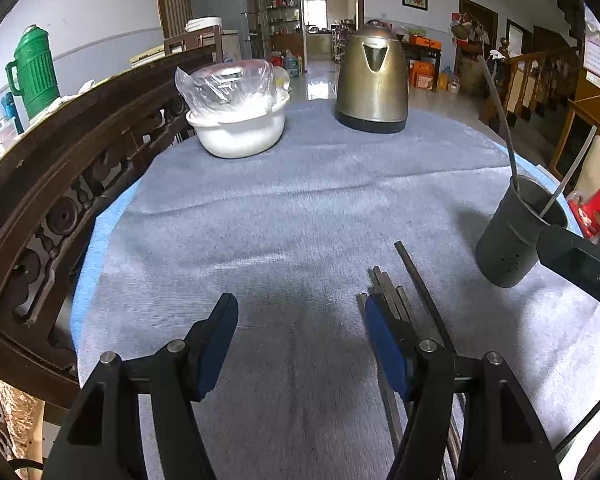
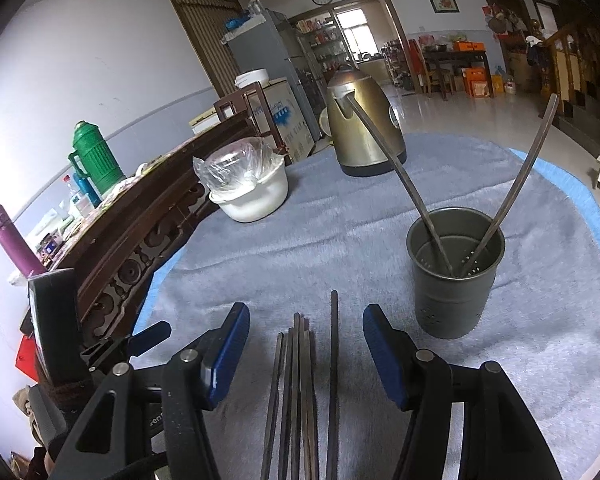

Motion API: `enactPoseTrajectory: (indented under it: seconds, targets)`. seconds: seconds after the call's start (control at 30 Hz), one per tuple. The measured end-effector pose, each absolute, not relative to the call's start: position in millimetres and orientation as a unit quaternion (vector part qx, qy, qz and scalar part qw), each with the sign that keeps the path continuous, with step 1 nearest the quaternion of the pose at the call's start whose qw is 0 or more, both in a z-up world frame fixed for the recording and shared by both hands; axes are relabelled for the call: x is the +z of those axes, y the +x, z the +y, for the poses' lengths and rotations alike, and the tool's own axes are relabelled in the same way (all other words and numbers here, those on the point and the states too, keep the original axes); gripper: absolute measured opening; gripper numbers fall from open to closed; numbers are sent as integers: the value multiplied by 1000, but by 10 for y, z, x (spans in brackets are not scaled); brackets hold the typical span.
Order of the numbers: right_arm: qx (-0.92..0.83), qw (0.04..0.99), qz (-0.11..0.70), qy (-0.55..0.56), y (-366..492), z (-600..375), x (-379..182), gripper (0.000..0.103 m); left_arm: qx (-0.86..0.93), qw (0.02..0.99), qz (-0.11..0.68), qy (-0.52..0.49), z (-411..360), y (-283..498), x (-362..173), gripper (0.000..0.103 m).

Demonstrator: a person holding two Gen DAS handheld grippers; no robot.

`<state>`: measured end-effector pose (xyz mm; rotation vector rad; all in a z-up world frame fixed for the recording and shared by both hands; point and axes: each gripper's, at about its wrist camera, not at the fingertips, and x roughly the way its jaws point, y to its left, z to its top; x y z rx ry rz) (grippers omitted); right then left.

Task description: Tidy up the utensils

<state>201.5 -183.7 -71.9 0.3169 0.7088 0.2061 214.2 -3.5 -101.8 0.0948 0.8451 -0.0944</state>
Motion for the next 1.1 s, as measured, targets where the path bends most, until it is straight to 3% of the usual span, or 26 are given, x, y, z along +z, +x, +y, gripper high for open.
enactPoseTrajectory:
  seconds: [1.1]
  targets:
    - [73, 894, 410, 165, 2682, -1830, -1218, 63, -52, 887, 457, 42, -35, 2680, -1430, 67]
